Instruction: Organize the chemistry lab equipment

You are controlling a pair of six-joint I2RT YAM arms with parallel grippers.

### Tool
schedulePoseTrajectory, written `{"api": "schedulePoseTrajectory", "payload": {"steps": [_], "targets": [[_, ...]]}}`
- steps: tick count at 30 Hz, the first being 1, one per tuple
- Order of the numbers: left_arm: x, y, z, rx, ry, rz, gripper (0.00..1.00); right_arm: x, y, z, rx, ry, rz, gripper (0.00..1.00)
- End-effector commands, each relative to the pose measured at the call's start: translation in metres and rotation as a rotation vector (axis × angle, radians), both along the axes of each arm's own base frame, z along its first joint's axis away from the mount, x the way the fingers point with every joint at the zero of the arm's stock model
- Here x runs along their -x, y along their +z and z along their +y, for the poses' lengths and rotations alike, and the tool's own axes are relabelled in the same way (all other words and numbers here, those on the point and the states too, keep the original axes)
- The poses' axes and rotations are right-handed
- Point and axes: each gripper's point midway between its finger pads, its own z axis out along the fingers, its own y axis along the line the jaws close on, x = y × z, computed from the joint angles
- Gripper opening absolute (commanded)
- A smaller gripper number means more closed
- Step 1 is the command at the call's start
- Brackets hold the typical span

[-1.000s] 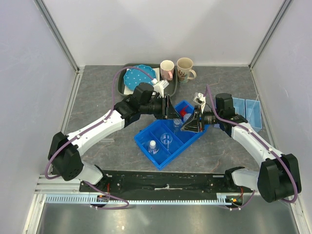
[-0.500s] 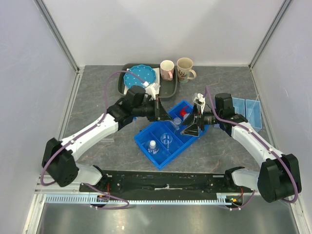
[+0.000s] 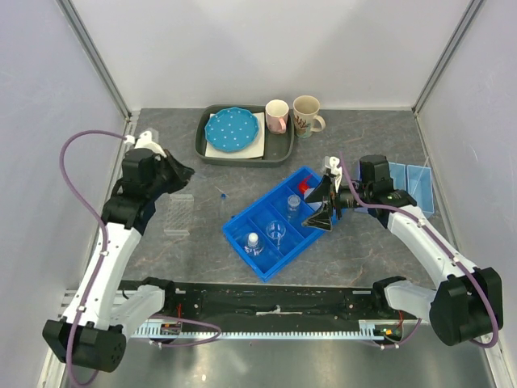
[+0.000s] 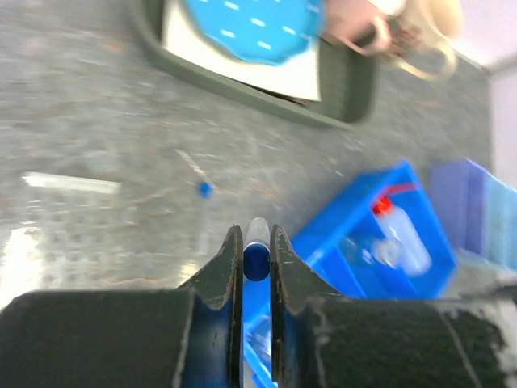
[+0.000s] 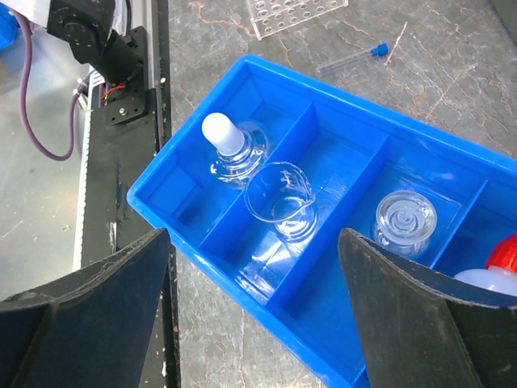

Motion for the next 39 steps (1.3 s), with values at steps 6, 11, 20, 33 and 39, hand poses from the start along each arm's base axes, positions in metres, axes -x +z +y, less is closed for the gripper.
{"api": "schedulePoseTrajectory", "payload": {"steps": [6,11,20,33,39], "targets": [[-0.034,-0.062,0.107,-0.253,0.410,0.081,0.02,-0.008,0.014,0.000,0.011,0.009,-0.104,0.93],[-0.049,-0.082,0.131,-0.306,0.476,0.122,0.02,-0.008,0.014,0.000,0.014,0.010,-0.107,0.93],[-0.055,-0.113,0.158,-0.362,0.519,0.201,0.02,-0.007,0.014,-0.001,0.016,0.013,-0.112,0.93],[-0.053,-0.136,0.155,-0.350,0.476,0.268,0.02,-0.009,0.010,-0.001,0.026,0.009,-0.102,0.93],[-0.052,-0.148,0.150,-0.348,0.445,0.318,0.02,-0.009,0.009,-0.001,0.028,0.009,-0.104,0.93]]}}
